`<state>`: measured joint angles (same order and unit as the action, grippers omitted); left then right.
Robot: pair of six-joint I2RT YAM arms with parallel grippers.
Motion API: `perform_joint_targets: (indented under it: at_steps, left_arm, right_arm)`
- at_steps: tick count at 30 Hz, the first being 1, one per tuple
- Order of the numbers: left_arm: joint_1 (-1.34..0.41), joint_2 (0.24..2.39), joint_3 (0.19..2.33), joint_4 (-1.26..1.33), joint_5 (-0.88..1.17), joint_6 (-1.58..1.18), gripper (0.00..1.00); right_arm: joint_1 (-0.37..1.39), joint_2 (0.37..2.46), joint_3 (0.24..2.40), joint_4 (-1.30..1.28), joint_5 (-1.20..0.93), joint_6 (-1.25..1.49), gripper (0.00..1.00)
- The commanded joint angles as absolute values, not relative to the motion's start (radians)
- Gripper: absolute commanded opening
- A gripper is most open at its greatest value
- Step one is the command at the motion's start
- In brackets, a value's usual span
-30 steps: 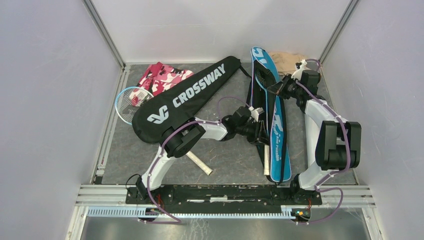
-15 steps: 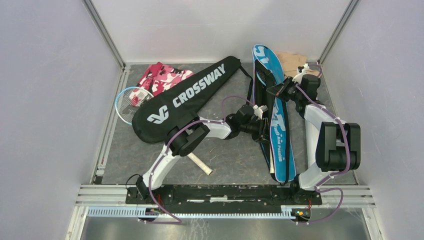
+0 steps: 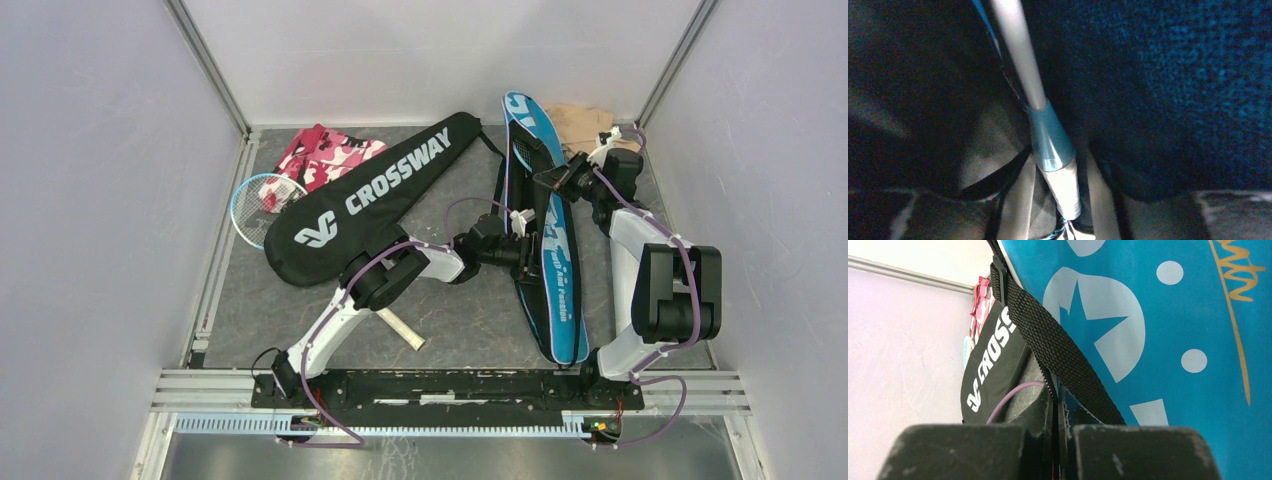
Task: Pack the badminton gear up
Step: Place the racket in the racket bag.
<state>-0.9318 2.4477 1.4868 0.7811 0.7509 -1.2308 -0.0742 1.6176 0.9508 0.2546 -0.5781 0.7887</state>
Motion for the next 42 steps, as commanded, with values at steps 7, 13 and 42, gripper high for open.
perform_joint_targets:
  at_steps: [7, 13, 42]
  left_arm:
    - [-0.916, 2.377, 1.496, 0.733, 0.810, -1.114, 0.66]
    - [-0.881, 2.249, 1.447, 0.413, 0.826, -0.825, 0.74]
    - [-0.641, 1.893, 1.440, -0.440, 0.933, -0.041, 0.97]
  right_arm:
    - [-0.093, 1.591, 0.995, 0.283, -0.646, 0.771, 0.00]
    - [-0.109, 1.598, 1.054, 0.213, -0.640, 0.688, 0.00]
    - [-0.107, 1.604, 1.113, 0.055, -0.615, 0.491, 0.00]
